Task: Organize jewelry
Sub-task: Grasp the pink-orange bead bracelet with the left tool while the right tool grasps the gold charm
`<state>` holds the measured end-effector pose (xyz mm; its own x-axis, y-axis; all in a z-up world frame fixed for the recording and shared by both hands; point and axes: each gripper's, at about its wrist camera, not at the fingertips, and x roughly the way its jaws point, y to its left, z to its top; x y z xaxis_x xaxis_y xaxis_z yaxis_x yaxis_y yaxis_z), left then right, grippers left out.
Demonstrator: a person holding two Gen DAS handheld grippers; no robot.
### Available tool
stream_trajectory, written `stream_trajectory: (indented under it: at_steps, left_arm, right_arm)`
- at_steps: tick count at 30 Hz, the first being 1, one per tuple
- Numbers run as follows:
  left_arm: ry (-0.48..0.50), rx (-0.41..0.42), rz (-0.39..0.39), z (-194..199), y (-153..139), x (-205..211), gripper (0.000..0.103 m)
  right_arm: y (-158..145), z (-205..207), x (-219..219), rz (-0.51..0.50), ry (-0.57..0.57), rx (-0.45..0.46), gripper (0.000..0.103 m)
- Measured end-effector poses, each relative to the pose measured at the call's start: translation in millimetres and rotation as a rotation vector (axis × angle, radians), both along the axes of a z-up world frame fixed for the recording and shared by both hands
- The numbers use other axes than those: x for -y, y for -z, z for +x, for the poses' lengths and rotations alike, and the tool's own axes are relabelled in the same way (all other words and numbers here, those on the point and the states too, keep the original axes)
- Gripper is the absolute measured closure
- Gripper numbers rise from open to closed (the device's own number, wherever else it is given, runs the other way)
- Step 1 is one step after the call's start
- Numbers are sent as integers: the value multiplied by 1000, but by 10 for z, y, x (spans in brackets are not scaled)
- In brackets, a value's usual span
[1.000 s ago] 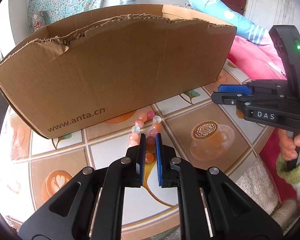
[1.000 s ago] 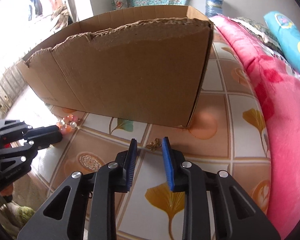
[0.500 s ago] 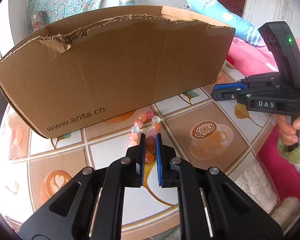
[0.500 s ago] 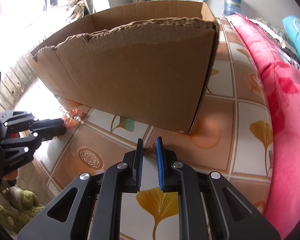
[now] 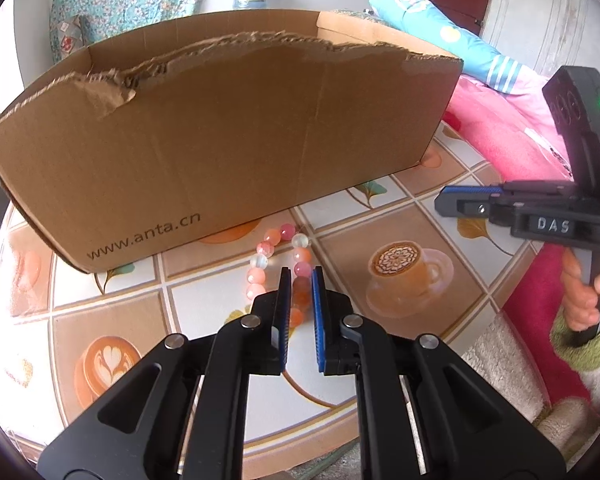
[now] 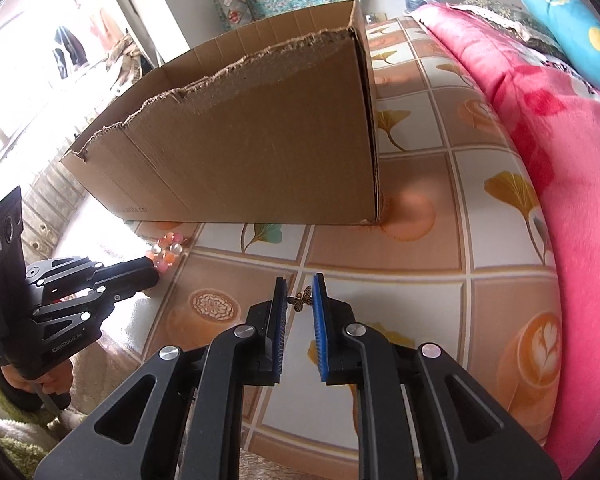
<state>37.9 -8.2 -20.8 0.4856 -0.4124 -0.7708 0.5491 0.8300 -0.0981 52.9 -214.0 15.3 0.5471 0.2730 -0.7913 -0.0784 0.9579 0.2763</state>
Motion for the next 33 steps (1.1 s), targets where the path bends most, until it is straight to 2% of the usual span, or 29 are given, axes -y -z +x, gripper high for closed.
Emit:
stream_trajectory:
  at_steps: [7,14,23,33]
  left_arm:
    - [-15,-17,47,110,7,97,87]
    - [-59,-35,68,150,1,150,87]
    - [-85,-40,83,179,-3,243,94]
    - [-92,-39,85,184,-14,226,94]
  right_arm:
    - [60,-47,-58,2,22,-8,90]
    - [63,-30,-83,-7,35,-12,90]
    - [15,-29,-75,8,48,-11,90]
    - [-121,-33,-117,27,40,18,90]
